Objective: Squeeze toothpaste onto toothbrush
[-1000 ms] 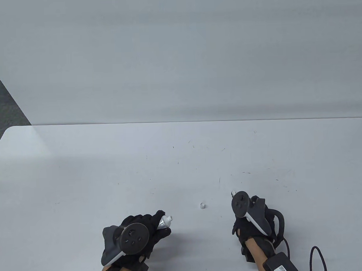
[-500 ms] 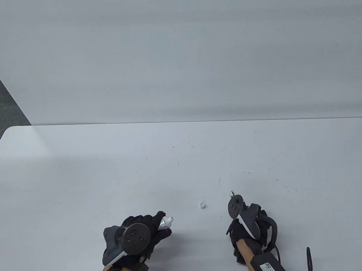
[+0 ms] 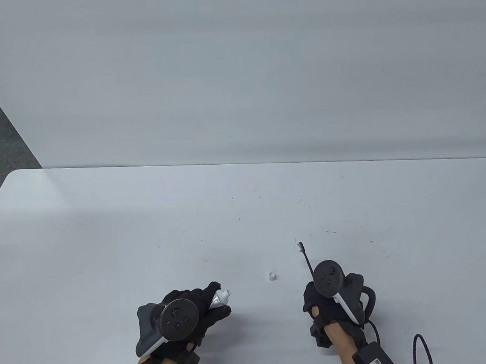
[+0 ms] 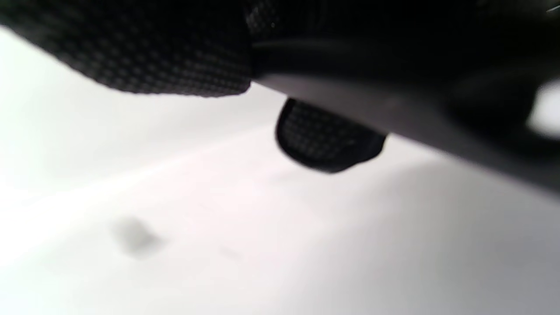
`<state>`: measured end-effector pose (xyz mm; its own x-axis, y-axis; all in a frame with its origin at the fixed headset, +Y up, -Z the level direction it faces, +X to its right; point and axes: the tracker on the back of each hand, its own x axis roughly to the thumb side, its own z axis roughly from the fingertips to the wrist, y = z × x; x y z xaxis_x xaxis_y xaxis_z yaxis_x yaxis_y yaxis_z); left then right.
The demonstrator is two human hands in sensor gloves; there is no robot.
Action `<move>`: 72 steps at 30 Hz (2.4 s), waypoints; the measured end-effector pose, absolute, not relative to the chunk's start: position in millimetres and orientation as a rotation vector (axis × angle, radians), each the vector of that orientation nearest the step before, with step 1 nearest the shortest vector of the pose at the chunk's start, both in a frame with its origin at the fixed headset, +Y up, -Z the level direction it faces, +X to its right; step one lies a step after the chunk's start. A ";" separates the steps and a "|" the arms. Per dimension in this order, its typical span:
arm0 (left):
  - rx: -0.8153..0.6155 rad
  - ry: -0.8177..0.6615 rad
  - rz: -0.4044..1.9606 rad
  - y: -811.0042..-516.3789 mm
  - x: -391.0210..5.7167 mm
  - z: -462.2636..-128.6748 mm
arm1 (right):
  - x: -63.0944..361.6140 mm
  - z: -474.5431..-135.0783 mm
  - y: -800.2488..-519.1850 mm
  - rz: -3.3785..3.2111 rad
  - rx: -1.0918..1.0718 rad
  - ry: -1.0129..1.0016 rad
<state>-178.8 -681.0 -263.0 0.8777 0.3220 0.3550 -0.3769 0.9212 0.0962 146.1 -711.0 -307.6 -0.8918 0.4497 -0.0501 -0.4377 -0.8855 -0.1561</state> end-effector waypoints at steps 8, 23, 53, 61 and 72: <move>0.204 -0.383 0.345 -683.8 -172.7 -260.6 | 104.0 -254.7 -671.4 2.509 0.447 -0.508; 0.176 -0.368 0.251 -691.7 -167.5 -263.1 | 67.3 -228.6 -669.9 2.713 0.723 -0.649; 0.151 -0.311 0.257 -693.0 -170.4 -266.0 | 60.7 -225.1 -672.0 2.754 0.750 -0.606; 0.154 -0.262 0.210 -694.0 -171.9 -267.7 | 63.9 -230.3 -674.3 2.705 0.708 -0.480; 0.245 -0.235 0.022 -693.0 -169.5 -265.0 | 81.0 -250.7 -684.4 2.398 0.549 -0.070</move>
